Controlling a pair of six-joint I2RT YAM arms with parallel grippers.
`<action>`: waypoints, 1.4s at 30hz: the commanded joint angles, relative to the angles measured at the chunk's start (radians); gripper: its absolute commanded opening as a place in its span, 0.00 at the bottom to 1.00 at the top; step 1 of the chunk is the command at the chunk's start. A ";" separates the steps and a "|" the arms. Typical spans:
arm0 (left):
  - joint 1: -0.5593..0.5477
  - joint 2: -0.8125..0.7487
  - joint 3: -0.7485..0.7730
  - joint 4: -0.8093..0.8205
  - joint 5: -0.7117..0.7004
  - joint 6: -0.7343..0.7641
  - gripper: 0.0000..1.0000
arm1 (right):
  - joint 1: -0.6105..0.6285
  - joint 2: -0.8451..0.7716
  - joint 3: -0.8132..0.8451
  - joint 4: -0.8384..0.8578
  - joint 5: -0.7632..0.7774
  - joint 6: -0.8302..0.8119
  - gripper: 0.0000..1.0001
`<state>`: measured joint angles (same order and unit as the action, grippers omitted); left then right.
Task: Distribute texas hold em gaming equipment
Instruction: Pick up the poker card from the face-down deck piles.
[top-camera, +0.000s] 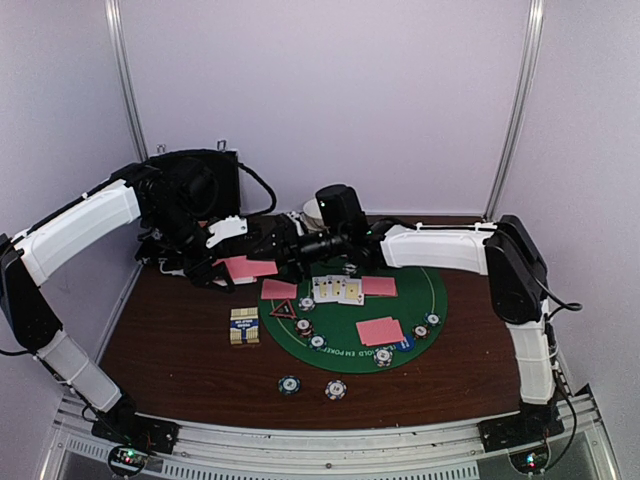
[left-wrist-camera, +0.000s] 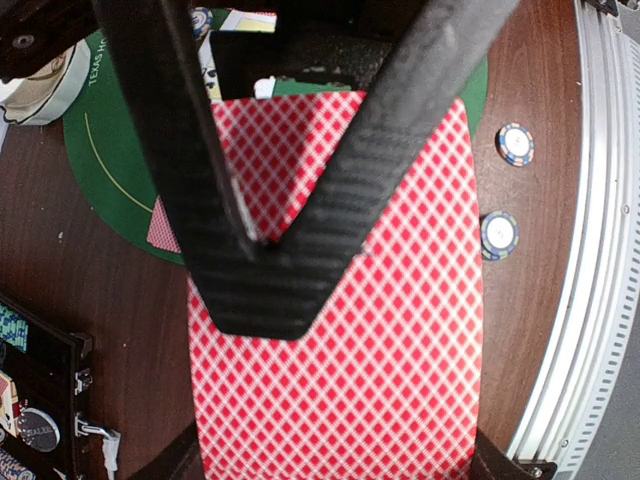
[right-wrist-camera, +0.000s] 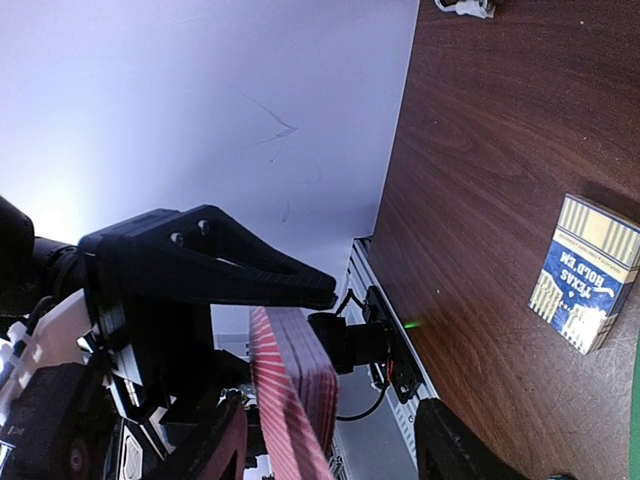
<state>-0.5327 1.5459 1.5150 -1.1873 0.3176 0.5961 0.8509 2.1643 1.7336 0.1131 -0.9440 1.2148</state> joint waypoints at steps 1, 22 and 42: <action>0.004 -0.026 0.030 0.029 0.013 -0.004 0.00 | -0.006 -0.072 -0.024 0.008 -0.023 0.005 0.58; 0.004 -0.026 0.024 0.029 -0.010 -0.002 0.00 | -0.014 -0.120 -0.058 0.007 -0.045 0.033 0.11; 0.006 -0.035 0.019 0.030 -0.017 -0.003 0.00 | -0.179 -0.254 -0.227 -0.170 -0.071 -0.135 0.00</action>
<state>-0.5327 1.5455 1.5150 -1.1835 0.2974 0.5961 0.7376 1.9823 1.5784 -0.0051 -0.9966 1.1526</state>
